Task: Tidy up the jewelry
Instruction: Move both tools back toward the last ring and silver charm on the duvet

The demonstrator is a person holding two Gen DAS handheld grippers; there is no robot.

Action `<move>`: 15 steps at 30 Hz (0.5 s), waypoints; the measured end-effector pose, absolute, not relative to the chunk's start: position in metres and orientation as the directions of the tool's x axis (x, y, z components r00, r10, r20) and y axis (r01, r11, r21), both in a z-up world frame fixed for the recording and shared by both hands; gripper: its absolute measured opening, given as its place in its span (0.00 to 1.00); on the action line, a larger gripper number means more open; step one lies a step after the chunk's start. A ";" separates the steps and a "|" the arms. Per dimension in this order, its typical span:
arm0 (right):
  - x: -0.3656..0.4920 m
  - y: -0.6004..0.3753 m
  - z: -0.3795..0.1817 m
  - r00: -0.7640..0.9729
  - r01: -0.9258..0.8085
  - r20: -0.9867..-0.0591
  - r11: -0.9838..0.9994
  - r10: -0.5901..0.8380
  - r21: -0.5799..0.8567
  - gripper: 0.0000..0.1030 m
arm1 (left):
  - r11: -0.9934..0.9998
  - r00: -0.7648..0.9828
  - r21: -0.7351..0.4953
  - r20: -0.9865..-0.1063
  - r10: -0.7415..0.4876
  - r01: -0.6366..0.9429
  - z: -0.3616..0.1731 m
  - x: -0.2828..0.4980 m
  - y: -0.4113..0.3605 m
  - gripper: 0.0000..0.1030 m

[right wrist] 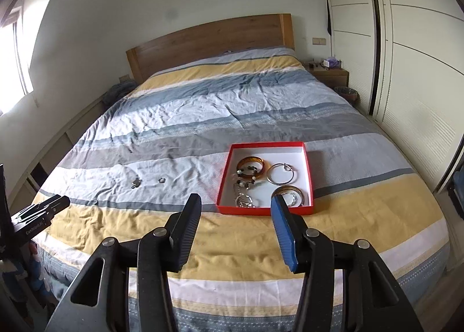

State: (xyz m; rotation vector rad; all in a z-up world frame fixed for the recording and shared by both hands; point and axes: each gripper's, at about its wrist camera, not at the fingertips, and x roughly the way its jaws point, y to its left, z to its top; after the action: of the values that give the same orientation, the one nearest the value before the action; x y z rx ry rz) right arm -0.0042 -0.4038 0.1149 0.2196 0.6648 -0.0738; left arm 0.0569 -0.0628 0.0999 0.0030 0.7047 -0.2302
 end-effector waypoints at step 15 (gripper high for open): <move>-0.041 -0.317 0.141 0.832 0.050 -0.554 0.989 0.034 0.136 0.52 | 0.998 0.803 -0.057 -0.592 -0.061 0.034 0.105 -0.014 0.040 0.50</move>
State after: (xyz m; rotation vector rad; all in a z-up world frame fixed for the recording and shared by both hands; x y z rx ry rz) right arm -0.0414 -0.3169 0.1406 0.1475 0.5884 -0.0084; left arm -0.0141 0.0399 0.1045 -0.0439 0.6358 -0.0512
